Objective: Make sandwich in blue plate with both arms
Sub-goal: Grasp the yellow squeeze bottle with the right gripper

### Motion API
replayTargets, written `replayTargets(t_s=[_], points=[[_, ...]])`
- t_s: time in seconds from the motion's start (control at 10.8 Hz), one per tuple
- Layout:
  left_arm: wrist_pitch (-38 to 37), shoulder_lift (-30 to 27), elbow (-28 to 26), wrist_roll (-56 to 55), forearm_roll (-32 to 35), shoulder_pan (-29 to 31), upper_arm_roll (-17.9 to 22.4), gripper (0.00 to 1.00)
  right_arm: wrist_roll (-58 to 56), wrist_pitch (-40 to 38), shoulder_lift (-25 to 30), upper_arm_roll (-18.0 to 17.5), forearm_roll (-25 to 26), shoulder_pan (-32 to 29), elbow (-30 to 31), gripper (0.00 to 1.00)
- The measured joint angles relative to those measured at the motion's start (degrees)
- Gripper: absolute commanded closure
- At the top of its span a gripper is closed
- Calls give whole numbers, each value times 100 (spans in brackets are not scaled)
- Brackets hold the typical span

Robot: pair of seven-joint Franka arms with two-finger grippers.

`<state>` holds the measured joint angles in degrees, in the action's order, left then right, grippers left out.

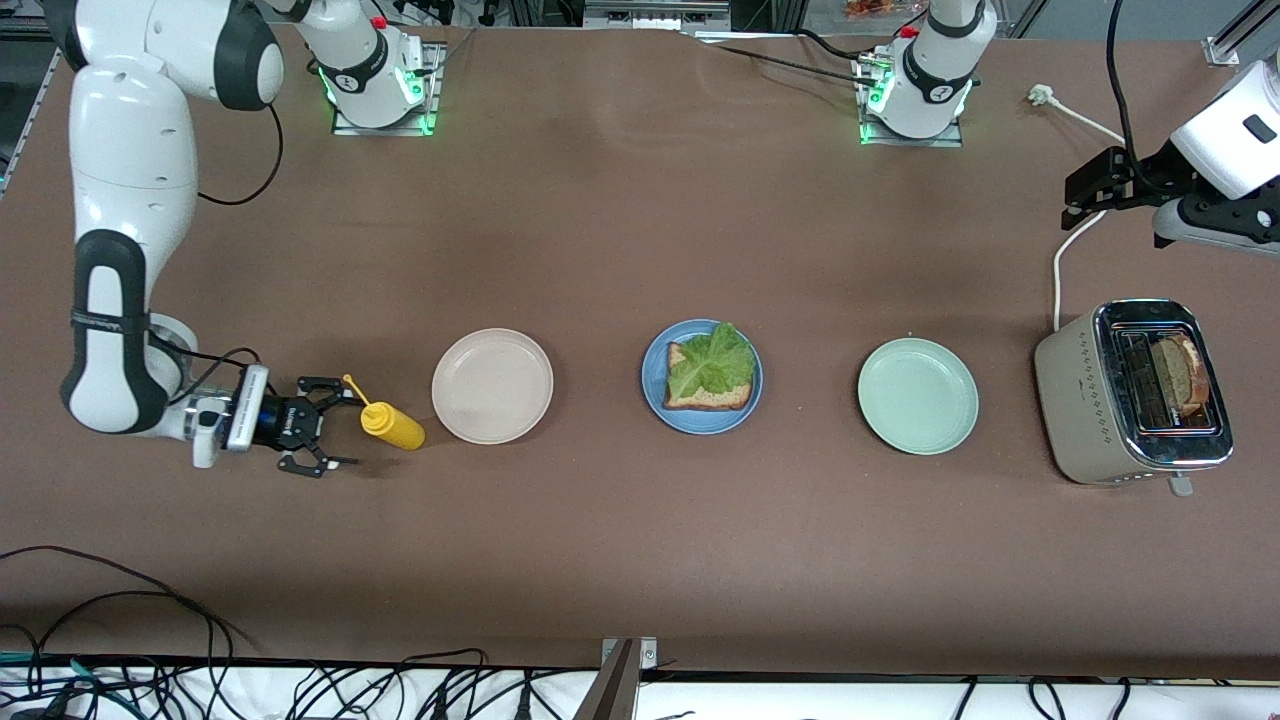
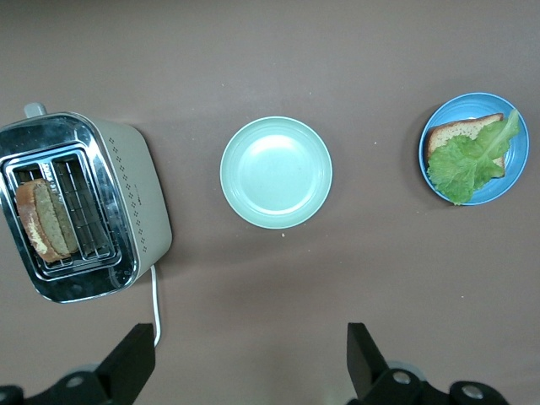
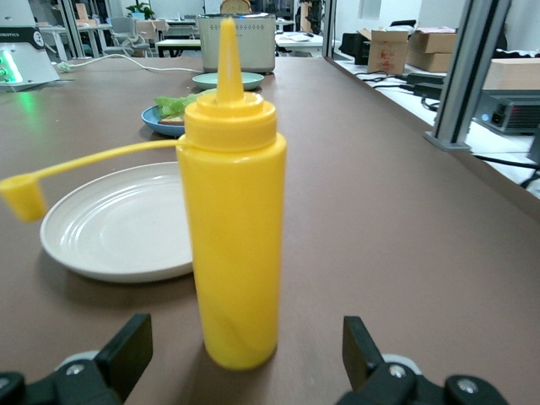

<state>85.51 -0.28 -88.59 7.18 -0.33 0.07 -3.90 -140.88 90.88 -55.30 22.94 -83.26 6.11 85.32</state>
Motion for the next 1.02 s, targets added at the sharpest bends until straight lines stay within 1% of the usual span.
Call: replayTargets(t_s=[0.37,0.56,0.65,0.93,1.02], points=[[0,0,0,0,0,0,0,0,-28,40,-125,-1,-351,318,-2,0],[0,0,0,0,0,0,0,0,-32,105,-145,-1,-371,349,-2,0],[0,0,0,0,0,0,0,0,-71,166,-170,-1,-371,364,0,14],[0,0,0,0,0,0,0,0,-169,356,-250,-1,-387,421,0,68],[0,0,0,0,0,0,0,0,-169,384,-250,-1,-387,435,0,83]])
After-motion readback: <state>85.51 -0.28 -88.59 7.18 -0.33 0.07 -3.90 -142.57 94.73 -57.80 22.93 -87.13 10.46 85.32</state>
